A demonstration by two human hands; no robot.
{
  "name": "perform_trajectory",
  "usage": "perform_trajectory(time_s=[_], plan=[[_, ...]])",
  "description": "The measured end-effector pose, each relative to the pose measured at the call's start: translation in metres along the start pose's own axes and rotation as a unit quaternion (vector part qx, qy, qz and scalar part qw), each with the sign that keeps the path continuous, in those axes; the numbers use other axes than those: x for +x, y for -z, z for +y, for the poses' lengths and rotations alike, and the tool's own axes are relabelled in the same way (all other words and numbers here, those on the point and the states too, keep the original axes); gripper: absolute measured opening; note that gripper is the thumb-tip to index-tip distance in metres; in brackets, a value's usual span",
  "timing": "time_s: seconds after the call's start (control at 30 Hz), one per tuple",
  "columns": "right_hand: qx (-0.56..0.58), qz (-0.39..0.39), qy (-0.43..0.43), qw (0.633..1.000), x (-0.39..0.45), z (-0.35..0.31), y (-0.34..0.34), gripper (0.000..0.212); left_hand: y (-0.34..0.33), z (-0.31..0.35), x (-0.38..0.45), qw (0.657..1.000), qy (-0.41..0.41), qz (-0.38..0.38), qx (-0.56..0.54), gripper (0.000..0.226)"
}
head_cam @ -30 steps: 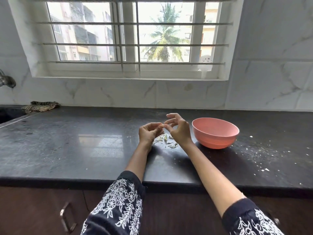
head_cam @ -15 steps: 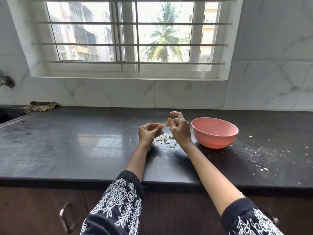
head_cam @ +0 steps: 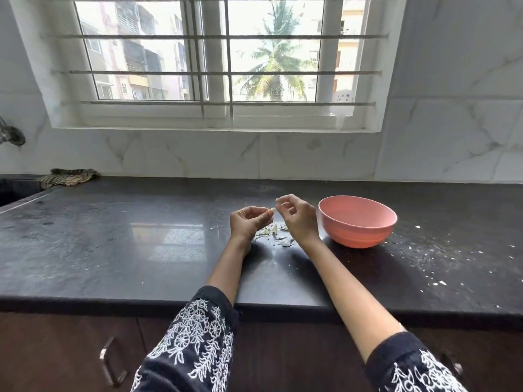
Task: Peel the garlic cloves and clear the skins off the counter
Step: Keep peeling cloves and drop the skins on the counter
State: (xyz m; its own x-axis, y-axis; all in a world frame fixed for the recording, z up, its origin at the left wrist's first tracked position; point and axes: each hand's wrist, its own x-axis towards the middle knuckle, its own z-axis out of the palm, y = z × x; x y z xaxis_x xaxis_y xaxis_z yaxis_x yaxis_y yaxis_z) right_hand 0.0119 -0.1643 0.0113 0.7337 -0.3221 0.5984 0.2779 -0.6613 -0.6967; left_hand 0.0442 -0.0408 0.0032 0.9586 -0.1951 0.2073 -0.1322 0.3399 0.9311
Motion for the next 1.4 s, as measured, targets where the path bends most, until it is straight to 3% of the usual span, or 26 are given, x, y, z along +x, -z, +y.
perform_trajectory(time_s=[0.07, 0.17, 0.6, 0.8, 0.9, 0.97, 1.13, 1.27, 1.4], plan=[[0.024, -0.029, 0.003, 0.999, -0.002, -0.001, -0.002, 0.018, 0.001, -0.001, -0.001, 1.0, 0.009, -0.015, -0.002, 0.01], [0.036, -0.066, 0.004, 0.997, -0.004, -0.002, -0.004, 0.017, 0.001, -0.001, -0.001, 0.999, 0.015, -0.027, -0.012, 0.01], [0.17, -0.064, -0.043, 0.982, -0.007, 0.003, -0.008, 0.009, 0.0, -0.002, -0.001, 1.0, 0.008, -0.001, -0.018, 0.014], [0.109, 0.001, -0.041, 0.993, -0.006, 0.006, -0.009, 0.009, -0.001, 0.005, -0.008, 0.999, 0.025, 0.02, -0.032, 0.014], [0.044, 0.05, 0.001, 0.998, -0.005, -0.002, -0.005, 0.013, -0.003, 0.009, -0.015, 0.998, 0.027, 0.042, -0.03, 0.009], [0.031, 0.052, 0.021, 0.998, -0.001, -0.013, 0.0, 0.012, -0.003, 0.01, -0.018, 0.997, 0.031, 0.061, -0.035, 0.003], [0.039, 0.024, -0.001, 0.999, 0.011, -0.036, 0.03, 0.006, -0.005, 0.014, -0.026, 0.991, 0.062, 0.106, -0.059, 0.019], [0.018, 0.035, -0.01, 0.999, 0.022, -0.037, 0.058, 0.008, -0.033, 0.021, -0.031, 0.995, 0.053, 0.082, -0.033, 0.022], [0.001, 0.043, -0.075, 0.996, 0.02, -0.025, 0.086, 0.018, -0.075, 0.02, -0.032, 0.994, 0.088, 0.059, -0.024, 0.019]])
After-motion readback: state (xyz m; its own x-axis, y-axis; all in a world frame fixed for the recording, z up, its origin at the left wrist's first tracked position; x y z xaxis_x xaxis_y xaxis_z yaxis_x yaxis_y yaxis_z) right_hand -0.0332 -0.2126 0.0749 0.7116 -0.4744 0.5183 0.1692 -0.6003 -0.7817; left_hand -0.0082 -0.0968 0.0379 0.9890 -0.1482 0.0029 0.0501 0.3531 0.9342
